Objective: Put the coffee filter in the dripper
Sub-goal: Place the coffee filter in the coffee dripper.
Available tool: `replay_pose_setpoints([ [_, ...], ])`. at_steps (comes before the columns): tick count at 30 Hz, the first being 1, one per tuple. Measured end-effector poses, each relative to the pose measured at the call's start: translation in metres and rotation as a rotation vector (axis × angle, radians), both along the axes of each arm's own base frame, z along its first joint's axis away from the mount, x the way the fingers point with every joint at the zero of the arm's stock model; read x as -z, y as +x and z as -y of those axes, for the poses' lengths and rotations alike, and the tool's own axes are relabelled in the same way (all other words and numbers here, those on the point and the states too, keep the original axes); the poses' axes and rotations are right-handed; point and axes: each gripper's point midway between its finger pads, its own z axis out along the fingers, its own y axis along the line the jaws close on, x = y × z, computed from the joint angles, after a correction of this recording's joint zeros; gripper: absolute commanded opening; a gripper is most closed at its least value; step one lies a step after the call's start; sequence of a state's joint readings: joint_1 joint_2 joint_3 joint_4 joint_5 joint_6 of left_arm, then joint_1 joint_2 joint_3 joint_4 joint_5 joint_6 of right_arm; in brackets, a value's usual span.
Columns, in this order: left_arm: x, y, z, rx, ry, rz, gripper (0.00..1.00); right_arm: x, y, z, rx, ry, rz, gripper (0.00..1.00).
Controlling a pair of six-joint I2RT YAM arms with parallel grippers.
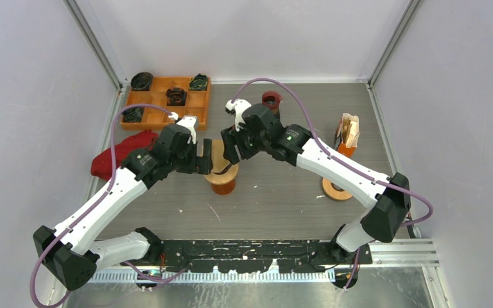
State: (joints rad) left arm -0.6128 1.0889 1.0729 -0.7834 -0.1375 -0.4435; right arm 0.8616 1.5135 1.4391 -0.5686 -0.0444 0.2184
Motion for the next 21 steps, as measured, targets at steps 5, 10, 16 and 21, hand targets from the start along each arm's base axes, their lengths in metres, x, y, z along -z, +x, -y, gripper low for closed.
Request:
replay_pose_setpoints([
  [5, 0.000, 0.000, 0.000, -0.001, 0.000, 0.000, 1.00, 0.006, -0.006, -0.001, -0.033, -0.008, -0.021, 0.70],
  [10, 0.000, 0.000, 0.000, -0.001, -0.001, 0.000, 1.00, 0.020, -0.007, -0.002, -0.052, -0.042, -0.043, 0.70],
  [16, 0.000, 0.000, 0.000, -0.001, 0.000, 0.000, 1.00, 0.034, -0.007, -0.001, -0.056, -0.080, -0.067, 0.70],
  [21, 0.000, 0.000, 0.000, -0.002, 0.001, 0.001, 0.99, 0.039, -0.006, 0.000, -0.052, -0.096, -0.074, 0.70],
])
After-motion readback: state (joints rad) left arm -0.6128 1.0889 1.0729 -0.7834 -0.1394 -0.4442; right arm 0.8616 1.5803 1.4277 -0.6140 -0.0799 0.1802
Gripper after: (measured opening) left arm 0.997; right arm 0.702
